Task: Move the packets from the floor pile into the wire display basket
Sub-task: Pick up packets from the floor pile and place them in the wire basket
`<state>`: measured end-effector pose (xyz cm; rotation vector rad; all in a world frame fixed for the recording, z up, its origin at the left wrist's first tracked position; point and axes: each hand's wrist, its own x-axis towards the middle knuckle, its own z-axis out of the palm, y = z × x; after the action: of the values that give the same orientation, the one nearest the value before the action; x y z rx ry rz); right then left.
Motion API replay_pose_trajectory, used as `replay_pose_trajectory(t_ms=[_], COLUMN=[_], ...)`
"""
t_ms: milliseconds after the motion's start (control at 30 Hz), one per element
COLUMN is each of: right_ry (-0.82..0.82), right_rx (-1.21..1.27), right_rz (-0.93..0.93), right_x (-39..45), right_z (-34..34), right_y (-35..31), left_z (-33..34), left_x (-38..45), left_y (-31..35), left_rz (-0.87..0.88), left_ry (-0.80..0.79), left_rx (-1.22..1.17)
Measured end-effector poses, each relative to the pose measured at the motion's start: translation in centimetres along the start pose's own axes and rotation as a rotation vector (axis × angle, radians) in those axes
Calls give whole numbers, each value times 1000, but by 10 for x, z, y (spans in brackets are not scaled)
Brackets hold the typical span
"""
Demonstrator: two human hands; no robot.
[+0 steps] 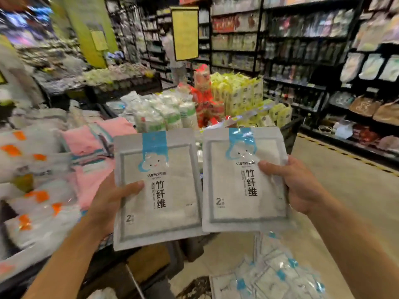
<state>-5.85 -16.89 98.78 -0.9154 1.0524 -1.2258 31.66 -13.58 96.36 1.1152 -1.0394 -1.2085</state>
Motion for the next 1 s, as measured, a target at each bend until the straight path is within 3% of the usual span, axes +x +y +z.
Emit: replay_pose_trajectory(t_ms=[233,567,800,1000], right_ry=[-315,-600,-734,-715], right_rx=[-35,-36,-74,-104], right_rz=[16,161,208,235], right_x=[-26,-90,-127,-154], right_z=[67,168,254,315], right_y=[2,48,88,143], left_z=[-50,-112,-168,-245], left_x=[-135,-304,-376,-413], left_y=[28,30,35,15], left_rz=[45,37,15,-32], left_ry=[263,601,754,814], left_rx=[-96,-98,-80,-152])
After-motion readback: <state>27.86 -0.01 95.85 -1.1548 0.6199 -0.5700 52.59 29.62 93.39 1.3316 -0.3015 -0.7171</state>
